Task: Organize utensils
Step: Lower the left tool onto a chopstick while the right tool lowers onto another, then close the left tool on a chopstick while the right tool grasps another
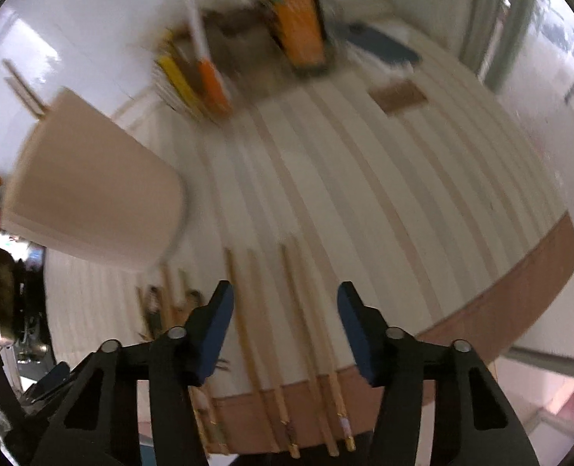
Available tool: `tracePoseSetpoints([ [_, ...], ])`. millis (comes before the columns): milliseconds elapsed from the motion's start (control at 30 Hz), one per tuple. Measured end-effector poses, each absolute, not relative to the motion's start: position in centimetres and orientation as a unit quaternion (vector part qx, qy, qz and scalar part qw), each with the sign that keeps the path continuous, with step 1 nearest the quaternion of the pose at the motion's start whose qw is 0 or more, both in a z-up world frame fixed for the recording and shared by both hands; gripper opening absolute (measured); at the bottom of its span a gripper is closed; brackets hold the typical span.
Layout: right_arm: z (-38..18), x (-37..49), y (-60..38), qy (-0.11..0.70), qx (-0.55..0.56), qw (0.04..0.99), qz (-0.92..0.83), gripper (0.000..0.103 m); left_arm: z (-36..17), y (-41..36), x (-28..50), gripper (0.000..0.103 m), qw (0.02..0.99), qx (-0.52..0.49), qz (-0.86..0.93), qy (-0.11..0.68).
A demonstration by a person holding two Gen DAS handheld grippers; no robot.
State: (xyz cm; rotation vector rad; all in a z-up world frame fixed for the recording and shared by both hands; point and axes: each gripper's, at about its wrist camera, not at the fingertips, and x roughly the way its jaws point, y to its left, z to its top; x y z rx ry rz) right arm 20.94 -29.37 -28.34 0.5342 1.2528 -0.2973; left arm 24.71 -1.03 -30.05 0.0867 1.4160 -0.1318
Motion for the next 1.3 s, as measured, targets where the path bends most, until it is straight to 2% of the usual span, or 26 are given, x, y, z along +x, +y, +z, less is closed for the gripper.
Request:
tracePoseSetpoints([
  [33,-29.2,20.7,-29.7,0.587,0.245,0.759,-0.137,0.045,-30.7,-1.4,24.8,0.064,0.752,0.042,-0.065,0.654],
  [100,-30.6,20.4,-30.0,0.601,0.240,0.749,-0.141,0.041,-32.0,-2.3,24.9,0.042,0.743,0.050,-0.071,0.664],
  [233,-32.9,20.2,-30.8,0.622,0.228,0.733,-0.150,0.036,-33.6,-3.6,25.2,0.038,0.734,0.067,-0.076,0.671],
  [400,-34.6,19.8,-30.8,0.640,0.227,0.721,-0.136,0.036,-34.4,-4.7,25.0,0.010,0.734,0.085,-0.080,0.669],
  [467,-35.0,20.0,-30.4,0.647,0.217,0.720,-0.126,0.036,-34.5,-4.9,24.9,0.006,0.735,0.088,-0.082,0.668],
  [700,-36.5,21.0,-28.6,0.666,0.159,0.722,-0.100,0.035,-35.0,-3.9,24.6,0.005,0.733,0.080,-0.068,0.672],
  [733,-36.5,21.1,-28.2,0.665,0.144,0.726,-0.096,0.025,-35.1,-3.3,24.4,0.005,0.732,0.079,-0.068,0.673],
  [800,-36.4,21.1,-27.4,0.666,0.122,0.730,-0.087,0.016,-35.2,-2.9,24.0,0.005,0.732,0.079,-0.066,0.674],
  [833,-36.4,21.1,-27.1,0.668,0.111,0.730,-0.092,0.007,-35.2,-2.6,23.8,0.005,0.731,0.078,-0.066,0.674],
  [1300,-36.2,20.0,-28.8,0.699,0.122,0.693,-0.125,0.007,-34.8,-0.9,23.2,0.005,0.723,0.065,-0.066,0.684],
])
